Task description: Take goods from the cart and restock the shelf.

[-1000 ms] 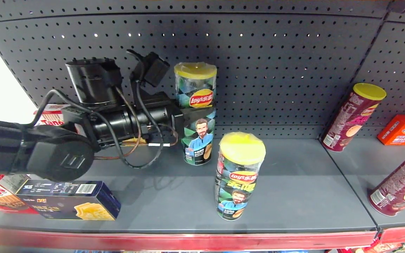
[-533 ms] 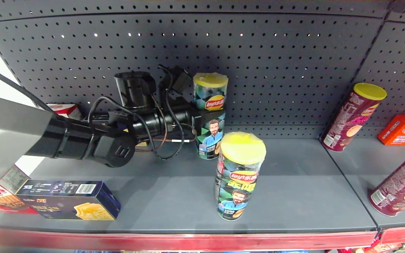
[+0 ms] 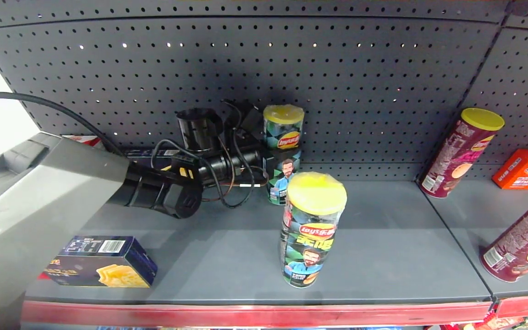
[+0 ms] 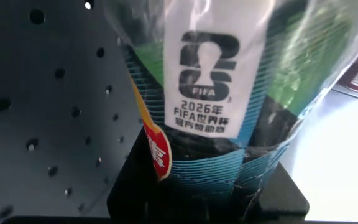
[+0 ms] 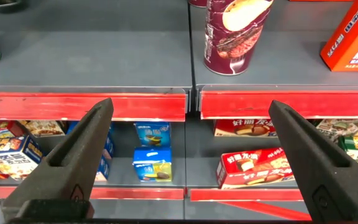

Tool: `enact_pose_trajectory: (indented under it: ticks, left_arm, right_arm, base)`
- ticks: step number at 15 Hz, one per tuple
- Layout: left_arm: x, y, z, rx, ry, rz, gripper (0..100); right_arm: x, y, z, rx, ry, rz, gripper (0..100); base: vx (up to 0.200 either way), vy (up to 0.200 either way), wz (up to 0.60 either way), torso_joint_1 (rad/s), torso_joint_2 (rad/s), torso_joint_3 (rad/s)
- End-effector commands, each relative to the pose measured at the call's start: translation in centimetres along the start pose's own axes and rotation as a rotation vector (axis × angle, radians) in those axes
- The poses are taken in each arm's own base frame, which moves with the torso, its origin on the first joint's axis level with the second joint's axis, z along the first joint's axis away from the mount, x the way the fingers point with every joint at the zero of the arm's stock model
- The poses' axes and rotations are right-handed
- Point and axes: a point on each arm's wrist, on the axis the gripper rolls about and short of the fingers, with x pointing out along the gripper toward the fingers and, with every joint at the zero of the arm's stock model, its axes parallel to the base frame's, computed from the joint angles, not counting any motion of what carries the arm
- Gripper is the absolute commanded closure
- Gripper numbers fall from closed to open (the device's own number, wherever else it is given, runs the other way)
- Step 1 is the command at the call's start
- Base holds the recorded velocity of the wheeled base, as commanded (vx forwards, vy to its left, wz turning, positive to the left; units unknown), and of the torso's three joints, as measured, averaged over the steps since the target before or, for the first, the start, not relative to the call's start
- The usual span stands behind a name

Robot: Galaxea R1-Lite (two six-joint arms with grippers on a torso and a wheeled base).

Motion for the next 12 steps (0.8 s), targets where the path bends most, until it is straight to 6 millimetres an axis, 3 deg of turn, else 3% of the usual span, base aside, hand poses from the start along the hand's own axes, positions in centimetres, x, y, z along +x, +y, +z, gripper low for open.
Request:
enact_pose_trajectory:
  ticks: [1, 7, 8, 12]
  left_arm:
    - [0.81, 0.49, -1.04, 0.000, 0.003, -0.001, 100]
    - [1.57, 0.83, -1.82, 0.012, -0.014, -0.003, 100]
    - [1.58, 0.84, -1.76, 0.014, -0.017, -0.003, 0]
    - [0.75, 0.88, -1.19, 0.003, -0.005, 0.004, 0]
  right_arm:
    - [0.02, 0.00, 0.01, 0.000, 0.002, 0.000, 0]
    - [0.02, 0.00, 0.01, 0.000, 0.002, 0.002, 0]
    - [0.03, 0.00, 0.01, 0.000, 0.004, 0.000, 0]
    - [0.03, 0.00, 0.01, 0.000, 0.004, 0.000, 0]
  base:
    - [0.000, 0.000, 0.00, 0.000, 0.00, 0.000]
    - [0.000, 0.000, 0.00, 0.000, 0.00, 0.000]
    - [0.000, 0.000, 0.00, 0.000, 0.00, 0.000]
    - [0.000, 0.000, 0.00, 0.000, 0.00, 0.000]
